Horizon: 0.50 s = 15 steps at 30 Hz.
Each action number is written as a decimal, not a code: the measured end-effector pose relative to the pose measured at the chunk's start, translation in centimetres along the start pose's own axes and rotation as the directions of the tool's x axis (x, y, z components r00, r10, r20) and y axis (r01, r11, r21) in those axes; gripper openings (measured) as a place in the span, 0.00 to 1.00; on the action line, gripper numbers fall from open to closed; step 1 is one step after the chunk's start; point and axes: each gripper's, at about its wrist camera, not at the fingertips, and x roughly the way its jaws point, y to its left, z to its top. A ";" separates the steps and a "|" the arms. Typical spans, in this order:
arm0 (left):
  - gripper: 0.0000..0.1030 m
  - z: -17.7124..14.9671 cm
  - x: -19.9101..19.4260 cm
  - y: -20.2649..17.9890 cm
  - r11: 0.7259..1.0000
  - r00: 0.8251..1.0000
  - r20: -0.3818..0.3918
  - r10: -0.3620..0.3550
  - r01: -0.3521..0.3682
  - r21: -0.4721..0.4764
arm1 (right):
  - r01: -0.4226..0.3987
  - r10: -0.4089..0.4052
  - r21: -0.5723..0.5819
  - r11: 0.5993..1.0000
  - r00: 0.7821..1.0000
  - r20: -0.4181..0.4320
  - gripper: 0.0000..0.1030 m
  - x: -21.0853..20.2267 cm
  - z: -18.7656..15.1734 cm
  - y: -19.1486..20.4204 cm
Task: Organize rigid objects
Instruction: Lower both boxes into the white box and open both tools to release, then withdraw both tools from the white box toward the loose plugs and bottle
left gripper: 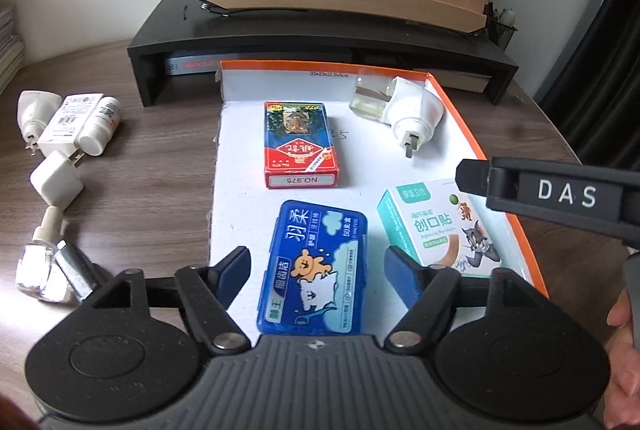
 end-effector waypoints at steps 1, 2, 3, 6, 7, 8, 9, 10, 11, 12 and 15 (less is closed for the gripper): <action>0.77 0.0 -0.2 0.1 1.000 1.000 0.002 0.004 -0.004 -0.002 | 0.002 -0.002 0.000 1.000 1.000 0.002 0.86 -0.2 -0.1 0.1; 0.79 0.0 -0.4 0.2 1.000 1.000 0.006 0.009 -0.009 -0.004 | 0.005 -0.005 0.000 1.000 1.000 0.005 0.87 -0.4 -0.1 0.2; 0.81 -0.1 -0.7 0.4 1.000 1.000 0.010 0.014 -0.014 -0.006 | 0.007 -0.007 -0.001 1.000 1.000 0.007 0.87 -0.5 -0.2 0.3; 0.84 -0.1 -1.5 0.9 0.999 0.999 0.018 0.031 -0.031 -0.013 | -0.001 0.001 -0.001 1.000 1.000 0.007 0.87 -1.0 -0.5 0.8; 0.84 -0.1 -1.7 1.1 0.999 0.999 0.021 0.036 -0.035 -0.015 | -0.004 0.004 -0.003 1.000 1.000 0.007 0.87 -1.1 -0.5 1.1; 0.84 -0.2 -2.0 1.4 0.999 0.999 0.025 0.041 -0.041 -0.019 | -0.006 0.006 -0.007 1.000 1.000 0.008 0.87 -1.2 -0.6 1.4; 0.85 -0.2 -2.3 1.6 0.999 0.998 0.028 0.048 -0.048 -0.024 | -0.009 0.009 -0.013 1.000 1.000 0.007 0.87 -1.4 -0.7 1.7; 0.85 -0.2 -2.6 1.9 0.998 0.998 0.030 0.054 -0.053 -0.026 | -0.013 0.014 -0.018 1.000 1.000 0.006 0.87 -1.5 -0.8 2.1; 0.85 -0.2 -2.9 2.2 0.998 0.998 0.034 0.060 -0.059 -0.030 | -0.020 0.020 -0.021 1.000 1.000 0.006 0.87 -1.6 -0.9 2.4; 0.85 -0.3 -3.1 2.5 0.997 0.997 0.036 0.067 -0.066 -0.033 | -0.026 0.026 -0.022 0.999 1.000 0.005 0.87 -1.8 -1.0 2.8; 0.85 -0.4 -3.9 3.6 0.996 0.996 0.042 0.082 -0.080 -0.044 | -0.040 0.040 -0.035 0.999 0.999 0.002 0.87 -2.0 -1.2 4.0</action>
